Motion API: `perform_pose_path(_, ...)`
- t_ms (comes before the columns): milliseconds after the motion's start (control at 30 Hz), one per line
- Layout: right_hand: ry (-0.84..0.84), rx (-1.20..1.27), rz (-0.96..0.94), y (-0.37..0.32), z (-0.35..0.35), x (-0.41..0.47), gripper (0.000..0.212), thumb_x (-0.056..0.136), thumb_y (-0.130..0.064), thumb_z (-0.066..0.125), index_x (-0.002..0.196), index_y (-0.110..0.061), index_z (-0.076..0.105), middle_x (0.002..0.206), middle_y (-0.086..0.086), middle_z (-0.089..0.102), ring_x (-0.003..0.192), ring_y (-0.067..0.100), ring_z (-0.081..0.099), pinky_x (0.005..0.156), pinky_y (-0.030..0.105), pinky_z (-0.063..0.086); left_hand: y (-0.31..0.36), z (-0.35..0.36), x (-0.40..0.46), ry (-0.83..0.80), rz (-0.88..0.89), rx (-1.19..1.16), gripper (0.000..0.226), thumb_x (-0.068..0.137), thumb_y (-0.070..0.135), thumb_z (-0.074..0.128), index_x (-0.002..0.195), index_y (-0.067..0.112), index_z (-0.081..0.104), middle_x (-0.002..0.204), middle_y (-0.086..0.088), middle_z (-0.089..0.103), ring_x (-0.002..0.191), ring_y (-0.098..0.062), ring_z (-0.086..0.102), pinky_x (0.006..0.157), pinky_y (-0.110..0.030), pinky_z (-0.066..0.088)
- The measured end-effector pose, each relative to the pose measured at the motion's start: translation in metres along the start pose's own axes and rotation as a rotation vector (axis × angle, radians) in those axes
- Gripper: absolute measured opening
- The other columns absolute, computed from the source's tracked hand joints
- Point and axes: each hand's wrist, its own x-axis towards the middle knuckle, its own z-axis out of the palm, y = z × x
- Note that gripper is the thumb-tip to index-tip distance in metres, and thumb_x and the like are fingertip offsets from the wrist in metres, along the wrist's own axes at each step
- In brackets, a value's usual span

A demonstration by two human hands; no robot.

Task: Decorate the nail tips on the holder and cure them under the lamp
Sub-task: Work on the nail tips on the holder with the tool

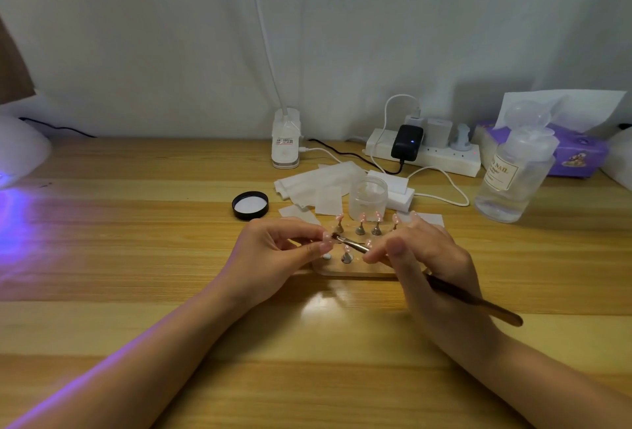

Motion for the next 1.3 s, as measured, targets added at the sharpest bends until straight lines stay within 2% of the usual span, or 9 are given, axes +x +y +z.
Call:
perform_pose_path(167,0.05,0.073,0.219,-0.0007,-0.0033,0.0008,0.038,0.091,-0.041,0.036,0.069,-0.026,0.063,0.069,-0.013,0.064,0.074,0.003,0.06,0.077,0.033,0.044,0.0003,-0.0002,-0.0006,0.004,0.011,0.006,0.016,0.07,0.008,0.07,0.077,0.022,0.073,0.077,0.014,0.072,0.075,0.001,0.065,0.066,-0.011,0.05)
perform_pose_path(333,-0.025,0.008,0.01,-0.0047,0.0006,0.0034,0.04,0.094,-0.048,0.031,0.08,-0.026,0.061,0.072,-0.01,0.062,0.073,0.006,0.055,0.071,0.035,0.043,0.0014,0.0003,-0.0007,0.003,0.013,0.008,0.018,0.072,0.003,0.069,0.078,0.02,0.073,0.08,0.009,0.073,0.077,-0.003,0.066,0.07,-0.02,0.053)
perform_pose_path(433,-0.03,0.061,0.057,-0.0036,-0.0002,0.0031,0.048,0.093,-0.05,0.031,0.075,-0.021,0.065,0.069,-0.006,0.063,0.07,0.007,0.057,0.069,0.037,0.045,0.0018,0.0006,-0.001,-0.001,0.025,0.029,0.021,0.074,0.001,0.068,0.078,0.02,0.073,0.079,0.012,0.072,0.077,-0.001,0.066,0.07,-0.019,0.052)
perform_pose_path(567,0.034,0.152,0.191,-0.0045,-0.0025,-0.0017,0.05,0.091,-0.056,0.029,0.064,-0.028,0.059,0.061,-0.009,0.061,0.07,0.0,0.058,0.074,0.02,0.043,0.0009,0.001,-0.0012,0.013,0.019,0.011,0.018,0.072,0.007,0.068,0.078,0.023,0.072,0.079,0.014,0.072,0.081,-0.001,0.066,0.072,-0.014,0.052)
perform_pose_path(633,0.028,0.171,0.228,-0.0043,-0.0029,-0.0019,0.05,0.09,-0.057,0.028,0.066,-0.028,0.06,0.066,-0.008,0.063,0.074,0.0,0.06,0.073,0.024,0.045,0.0002,0.0012,-0.0012,0.006,0.02,0.007,0.015,0.068,0.015,0.067,0.078,0.025,0.072,0.079,0.015,0.072,0.082,-0.001,0.066,0.073,-0.014,0.052)
perform_pose_path(833,-0.05,0.092,0.093,-0.0062,0.0001,0.0042,0.044,0.091,-0.052,0.032,0.079,-0.024,0.063,0.073,-0.011,0.063,0.075,0.002,0.059,0.072,0.028,0.046,-0.0019,0.0015,-0.0004,-0.027,0.054,0.07,0.021,0.072,0.012,0.067,0.079,0.032,0.071,0.081,0.016,0.072,0.079,-0.003,0.066,0.072,-0.024,0.052)
perform_pose_path(967,-0.013,0.149,0.151,-0.0057,-0.0015,0.0004,0.05,0.091,-0.052,0.031,0.065,-0.023,0.063,0.065,-0.016,0.06,0.07,-0.004,0.058,0.074,0.017,0.041,-0.0019,0.0014,-0.0004,-0.011,0.05,0.056,0.016,0.069,0.024,0.064,0.079,0.033,0.071,0.082,0.018,0.071,0.08,-0.001,0.066,0.071,-0.023,0.052)
perform_pose_path(1100,-0.003,0.137,0.166,-0.0072,-0.0019,0.0019,0.043,0.09,-0.054,0.03,0.075,-0.027,0.061,0.072,-0.019,0.059,0.073,-0.007,0.058,0.069,0.01,0.041,-0.0017,0.0015,-0.0007,-0.016,0.049,0.084,0.016,0.07,0.025,0.064,0.083,0.03,0.071,0.085,0.016,0.071,0.081,-0.003,0.066,0.071,-0.026,0.052)
perform_pose_path(1300,-0.062,0.12,0.157,-0.0071,0.0005,0.0046,0.041,0.088,-0.059,0.031,0.077,-0.033,0.06,0.075,-0.021,0.061,0.076,-0.006,0.059,0.069,0.026,0.046,-0.0027,0.0008,-0.0011,-0.013,0.046,0.103,0.029,0.078,0.004,0.067,0.08,0.033,0.071,0.083,0.012,0.072,0.08,-0.012,0.066,0.072,-0.035,0.05)
